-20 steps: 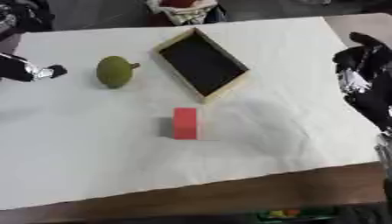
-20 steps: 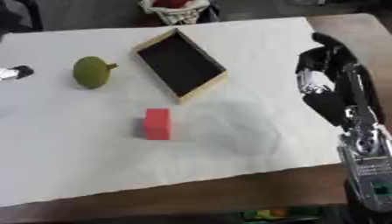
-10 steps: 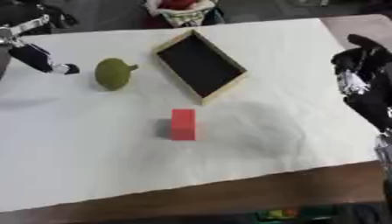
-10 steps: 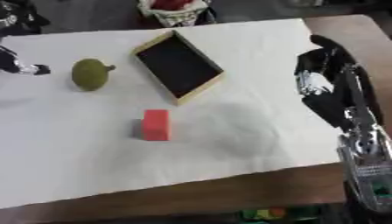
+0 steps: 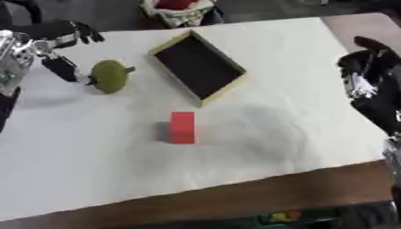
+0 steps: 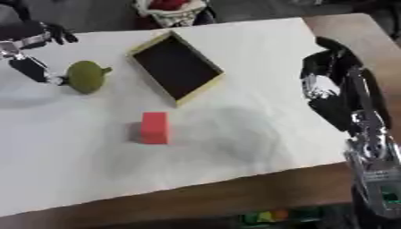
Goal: Pick up objects on the table and place them in the box.
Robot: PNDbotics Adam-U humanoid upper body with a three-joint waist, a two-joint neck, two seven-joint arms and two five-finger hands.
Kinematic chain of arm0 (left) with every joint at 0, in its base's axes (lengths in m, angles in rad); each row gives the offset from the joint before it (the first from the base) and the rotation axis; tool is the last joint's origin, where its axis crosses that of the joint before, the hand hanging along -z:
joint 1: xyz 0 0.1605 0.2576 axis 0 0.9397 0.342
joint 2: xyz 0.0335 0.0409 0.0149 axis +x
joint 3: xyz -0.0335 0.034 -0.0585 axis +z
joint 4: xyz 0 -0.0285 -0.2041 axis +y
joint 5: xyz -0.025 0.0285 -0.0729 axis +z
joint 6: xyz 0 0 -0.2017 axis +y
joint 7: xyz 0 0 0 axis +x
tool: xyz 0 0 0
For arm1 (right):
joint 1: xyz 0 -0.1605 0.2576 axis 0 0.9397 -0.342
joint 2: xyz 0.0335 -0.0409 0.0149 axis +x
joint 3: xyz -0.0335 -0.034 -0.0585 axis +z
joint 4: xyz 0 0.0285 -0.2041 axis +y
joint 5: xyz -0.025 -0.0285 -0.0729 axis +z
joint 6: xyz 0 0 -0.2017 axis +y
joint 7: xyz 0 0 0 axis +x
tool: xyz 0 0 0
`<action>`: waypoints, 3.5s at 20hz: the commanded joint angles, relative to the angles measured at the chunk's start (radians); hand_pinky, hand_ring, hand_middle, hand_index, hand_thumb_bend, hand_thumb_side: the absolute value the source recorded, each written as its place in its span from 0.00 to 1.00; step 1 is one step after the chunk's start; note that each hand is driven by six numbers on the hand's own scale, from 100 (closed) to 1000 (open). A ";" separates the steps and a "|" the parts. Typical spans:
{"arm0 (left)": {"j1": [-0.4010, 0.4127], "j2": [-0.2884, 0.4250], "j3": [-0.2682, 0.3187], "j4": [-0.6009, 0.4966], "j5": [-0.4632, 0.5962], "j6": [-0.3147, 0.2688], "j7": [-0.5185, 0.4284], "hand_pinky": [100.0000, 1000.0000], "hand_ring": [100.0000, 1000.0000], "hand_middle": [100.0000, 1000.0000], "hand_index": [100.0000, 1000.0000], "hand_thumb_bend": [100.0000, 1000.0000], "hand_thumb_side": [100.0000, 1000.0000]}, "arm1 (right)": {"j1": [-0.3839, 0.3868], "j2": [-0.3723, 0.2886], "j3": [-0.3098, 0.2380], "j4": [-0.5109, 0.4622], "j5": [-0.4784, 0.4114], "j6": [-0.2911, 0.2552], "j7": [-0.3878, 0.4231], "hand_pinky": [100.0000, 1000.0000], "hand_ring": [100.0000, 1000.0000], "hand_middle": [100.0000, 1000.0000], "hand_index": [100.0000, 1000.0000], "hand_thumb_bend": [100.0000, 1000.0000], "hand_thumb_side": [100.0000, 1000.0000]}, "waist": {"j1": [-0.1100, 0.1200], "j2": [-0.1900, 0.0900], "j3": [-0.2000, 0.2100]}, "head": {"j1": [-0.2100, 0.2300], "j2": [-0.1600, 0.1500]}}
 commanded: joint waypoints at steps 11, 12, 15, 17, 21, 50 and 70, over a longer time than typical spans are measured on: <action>-0.035 -0.051 0.059 0.070 -0.197 0.028 0.093 0.69 0.61 0.62 0.77 0.44 0.00 | -0.024 -0.014 0.006 -0.006 -0.012 -0.002 0.010 0.68 0.68 0.59 0.87 0.00 0.39 | -0.003 0.000 -0.035 | 0.026 0.005; -0.033 -0.053 0.059 0.062 -0.213 0.031 0.122 0.69 0.61 0.62 0.77 0.44 0.00 | -0.024 -0.014 0.006 -0.006 -0.012 -0.003 0.010 0.68 0.68 0.59 0.87 0.00 0.39 | -0.003 0.001 -0.037 | 0.026 0.005; -0.029 -0.056 0.058 0.065 -0.246 0.032 0.172 0.69 0.61 0.62 0.77 0.44 0.00 | -0.024 -0.013 0.005 -0.006 -0.013 -0.003 0.010 0.68 0.68 0.59 0.87 0.00 0.39 | -0.003 0.001 -0.038 | 0.026 0.005; -0.032 -0.056 0.061 0.068 -0.254 0.028 0.186 0.56 0.44 0.41 0.58 0.38 0.00 | -0.023 -0.013 0.005 -0.005 -0.013 -0.002 0.011 0.68 0.68 0.59 0.87 0.00 0.39 | -0.004 -0.001 -0.040 | 0.026 0.005; -0.068 -0.031 0.058 -0.016 -0.217 0.000 0.244 0.56 0.44 0.41 0.58 0.38 0.00 | -0.024 -0.013 0.005 -0.004 -0.013 -0.003 0.011 0.68 0.68 0.59 0.87 0.00 0.39 | -0.005 -0.001 -0.045 | 0.024 0.005; -0.085 -0.163 0.039 -0.006 -0.192 0.104 0.431 0.78 0.78 0.81 0.91 0.37 0.17 | -0.069 -0.001 0.038 -0.003 -0.030 -0.009 0.048 0.68 0.68 0.58 0.87 0.00 0.38 | 0.012 0.033 -0.149 | 0.054 0.005; 0.061 0.060 -0.205 -0.383 0.130 -0.125 0.111 0.76 0.73 0.76 0.89 0.48 0.42 | -0.046 -0.003 0.019 0.001 -0.015 -0.007 0.033 0.68 0.68 0.58 0.87 0.00 0.39 | 0.017 -0.001 -0.088 | -0.017 0.005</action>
